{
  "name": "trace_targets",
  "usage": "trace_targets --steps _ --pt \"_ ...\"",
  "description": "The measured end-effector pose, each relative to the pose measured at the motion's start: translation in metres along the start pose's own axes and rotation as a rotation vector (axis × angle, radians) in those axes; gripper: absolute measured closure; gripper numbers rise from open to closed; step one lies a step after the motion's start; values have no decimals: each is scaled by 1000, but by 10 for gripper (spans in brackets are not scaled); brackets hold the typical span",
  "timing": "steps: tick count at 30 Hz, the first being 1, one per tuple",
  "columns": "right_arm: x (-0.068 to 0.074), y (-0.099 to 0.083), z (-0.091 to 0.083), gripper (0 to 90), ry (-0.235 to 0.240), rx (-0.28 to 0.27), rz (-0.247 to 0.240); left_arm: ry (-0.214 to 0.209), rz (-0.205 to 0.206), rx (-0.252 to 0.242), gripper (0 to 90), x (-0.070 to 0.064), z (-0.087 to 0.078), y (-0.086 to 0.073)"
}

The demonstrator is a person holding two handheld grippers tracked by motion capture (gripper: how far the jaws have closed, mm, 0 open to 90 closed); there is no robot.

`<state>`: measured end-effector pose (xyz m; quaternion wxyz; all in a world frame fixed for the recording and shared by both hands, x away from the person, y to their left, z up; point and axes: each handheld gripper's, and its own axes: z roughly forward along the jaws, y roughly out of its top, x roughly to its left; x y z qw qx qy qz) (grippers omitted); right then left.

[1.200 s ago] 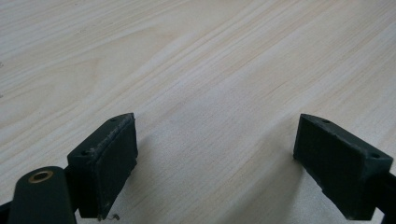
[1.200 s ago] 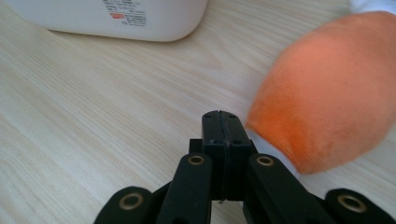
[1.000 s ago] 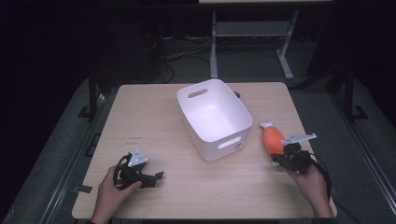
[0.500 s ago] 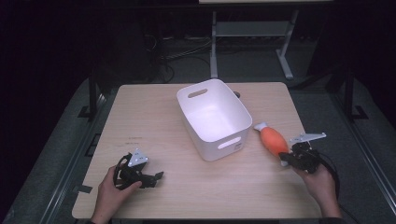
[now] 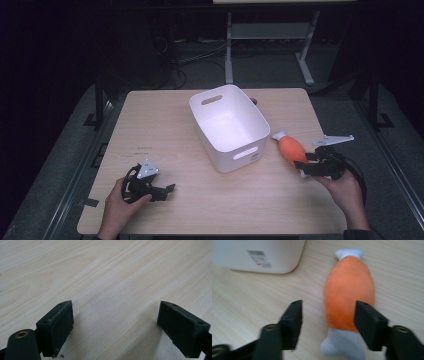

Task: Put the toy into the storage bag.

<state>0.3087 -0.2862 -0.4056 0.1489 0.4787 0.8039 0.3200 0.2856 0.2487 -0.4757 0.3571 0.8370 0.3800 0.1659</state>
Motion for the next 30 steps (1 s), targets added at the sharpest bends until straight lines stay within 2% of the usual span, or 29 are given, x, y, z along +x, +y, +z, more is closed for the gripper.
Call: trace_targets --steps 5,8,9,13,17,30 --pt "-6 9 3 130 -47 -6 12 0 3 3 127 0 0 0" --pt "-10 14 10 22 -45 3 16 0 3 3 127 0 0 0" --pt "-11 16 12 22 -35 12 7 0 3 2 127 0 0 0" --pt "-11 21 19 22 -49 22 -3 0 2 2 127 0 0 0" --pt "-12 29 33 21 -48 35 -19 0 3 3 127 0 0 0" --pt "-16 42 60 15 -67 79 -27 0 3 3 127 0 0 0"
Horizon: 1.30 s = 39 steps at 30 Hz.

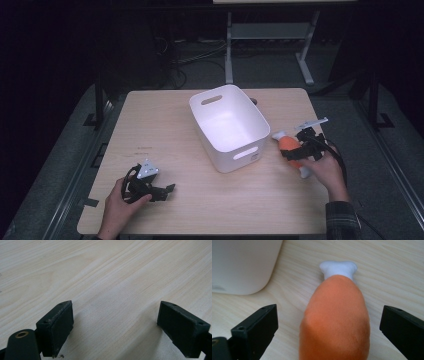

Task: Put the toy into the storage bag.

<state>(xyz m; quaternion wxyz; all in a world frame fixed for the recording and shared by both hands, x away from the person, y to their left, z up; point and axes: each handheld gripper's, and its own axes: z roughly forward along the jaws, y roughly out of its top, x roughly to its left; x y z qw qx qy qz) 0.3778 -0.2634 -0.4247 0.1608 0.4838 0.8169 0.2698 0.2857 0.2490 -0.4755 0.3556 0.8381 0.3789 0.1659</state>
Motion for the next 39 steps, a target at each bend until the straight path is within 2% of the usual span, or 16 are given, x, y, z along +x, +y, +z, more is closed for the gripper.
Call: trace_targets --steps 8,12,21,23,24,32,39 --pt "-3 -2 20 15 -4 62 18 0 -3 -3 127 0 0 0" --pt "-7 -7 29 15 -33 101 39 0 -3 -3 127 0 0 0" --pt "-7 -10 34 21 5 103 39 0 -3 -3 127 0 0 0" --pt "-7 -10 34 67 11 108 41 0 -3 -3 127 0 0 0" --pt "-7 -11 34 150 13 102 41 0 -3 -3 127 0 0 0" --pt "-9 -12 30 213 29 94 47 0 -3 -3 127 0 0 0" --pt "-9 -12 27 222 31 94 47 0 -3 -2 127 0 0 0"
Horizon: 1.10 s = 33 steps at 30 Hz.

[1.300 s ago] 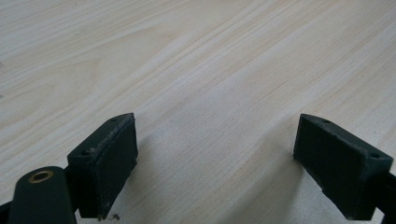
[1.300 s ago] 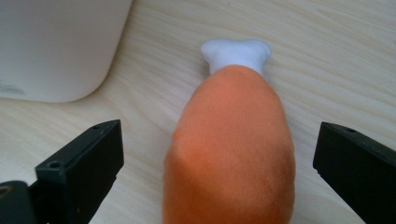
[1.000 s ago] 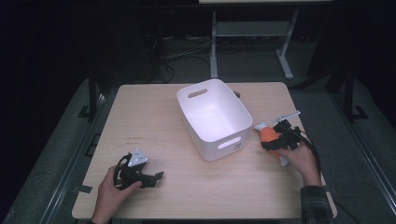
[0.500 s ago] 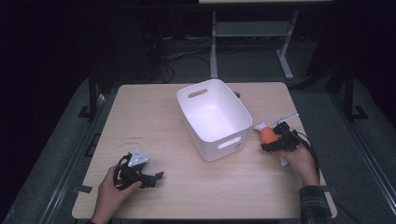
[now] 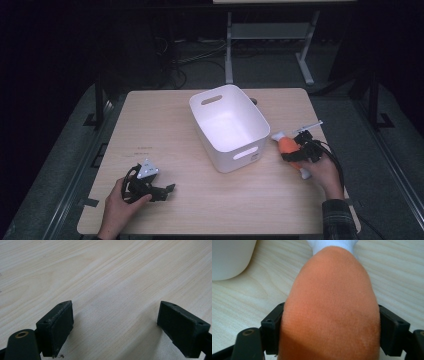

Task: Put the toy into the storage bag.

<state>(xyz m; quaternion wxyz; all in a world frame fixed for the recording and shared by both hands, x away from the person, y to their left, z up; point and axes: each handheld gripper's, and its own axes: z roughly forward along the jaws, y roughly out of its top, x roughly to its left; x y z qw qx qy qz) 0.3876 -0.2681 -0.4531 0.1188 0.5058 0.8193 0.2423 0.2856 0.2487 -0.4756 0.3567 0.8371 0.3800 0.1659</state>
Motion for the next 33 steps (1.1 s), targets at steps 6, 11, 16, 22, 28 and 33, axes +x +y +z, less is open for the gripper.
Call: trace_targets --steps 6,11,16,22,28,33 --pt "2 1 -13 222 5 -23 -11 0 -1 -1 127 0 0 0" --pt "2 2 -25 222 15 -44 -23 0 -1 -2 127 0 0 0" --pt "0 6 -39 222 28 -62 -27 -1 -2 -2 127 0 0 0" --pt "1 13 -51 222 33 -82 -44 -1 -1 1 127 0 0 0" --pt "4 26 -63 222 48 -91 -75 -1 0 3 127 0 0 0" --pt "4 32 -68 222 51 -100 -81 -1 1 3 127 0 0 0"
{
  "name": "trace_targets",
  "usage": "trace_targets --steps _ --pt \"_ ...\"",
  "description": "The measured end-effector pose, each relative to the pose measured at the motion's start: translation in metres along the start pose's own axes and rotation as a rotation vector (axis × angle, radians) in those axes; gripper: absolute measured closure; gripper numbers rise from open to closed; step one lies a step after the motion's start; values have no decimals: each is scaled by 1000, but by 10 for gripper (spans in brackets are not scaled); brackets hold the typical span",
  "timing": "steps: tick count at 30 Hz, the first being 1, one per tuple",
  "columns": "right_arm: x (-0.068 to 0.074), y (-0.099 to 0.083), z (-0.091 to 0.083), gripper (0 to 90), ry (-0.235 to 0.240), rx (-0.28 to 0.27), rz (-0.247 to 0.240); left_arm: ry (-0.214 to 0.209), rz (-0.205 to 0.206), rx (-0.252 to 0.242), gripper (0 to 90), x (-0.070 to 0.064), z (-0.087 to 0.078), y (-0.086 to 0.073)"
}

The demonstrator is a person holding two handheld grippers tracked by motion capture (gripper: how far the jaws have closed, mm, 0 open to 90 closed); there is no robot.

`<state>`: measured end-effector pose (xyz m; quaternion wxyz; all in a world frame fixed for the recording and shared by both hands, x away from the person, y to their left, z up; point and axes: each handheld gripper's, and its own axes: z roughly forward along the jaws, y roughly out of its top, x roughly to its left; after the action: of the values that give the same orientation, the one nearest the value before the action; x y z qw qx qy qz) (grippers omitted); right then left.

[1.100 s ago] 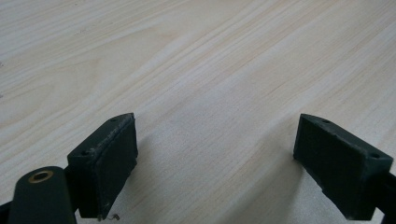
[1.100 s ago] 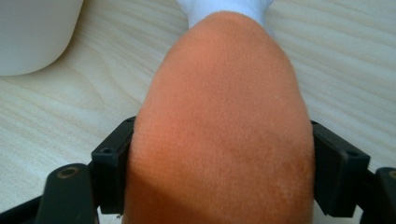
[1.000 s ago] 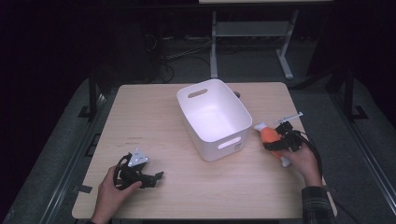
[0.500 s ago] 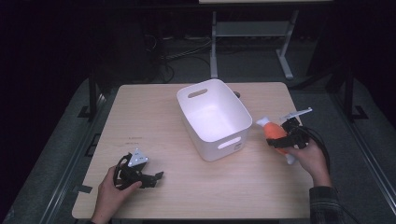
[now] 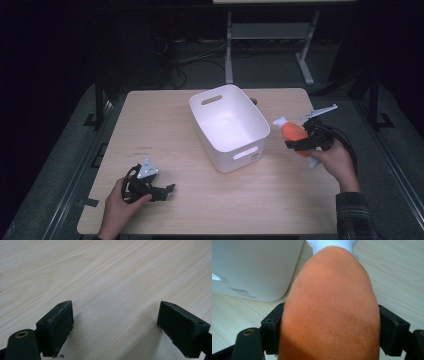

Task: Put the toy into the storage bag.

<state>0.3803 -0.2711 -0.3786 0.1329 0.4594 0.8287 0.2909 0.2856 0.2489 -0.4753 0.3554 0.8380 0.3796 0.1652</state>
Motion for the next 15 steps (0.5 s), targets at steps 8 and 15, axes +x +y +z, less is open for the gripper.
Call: trace_targets --steps 8,15 --pt "4 16 -11 222 11 -20 -27 0 1 1 127 0 0 0" --pt "10 31 -20 222 23 -42 -48 0 2 1 127 0 0 0"
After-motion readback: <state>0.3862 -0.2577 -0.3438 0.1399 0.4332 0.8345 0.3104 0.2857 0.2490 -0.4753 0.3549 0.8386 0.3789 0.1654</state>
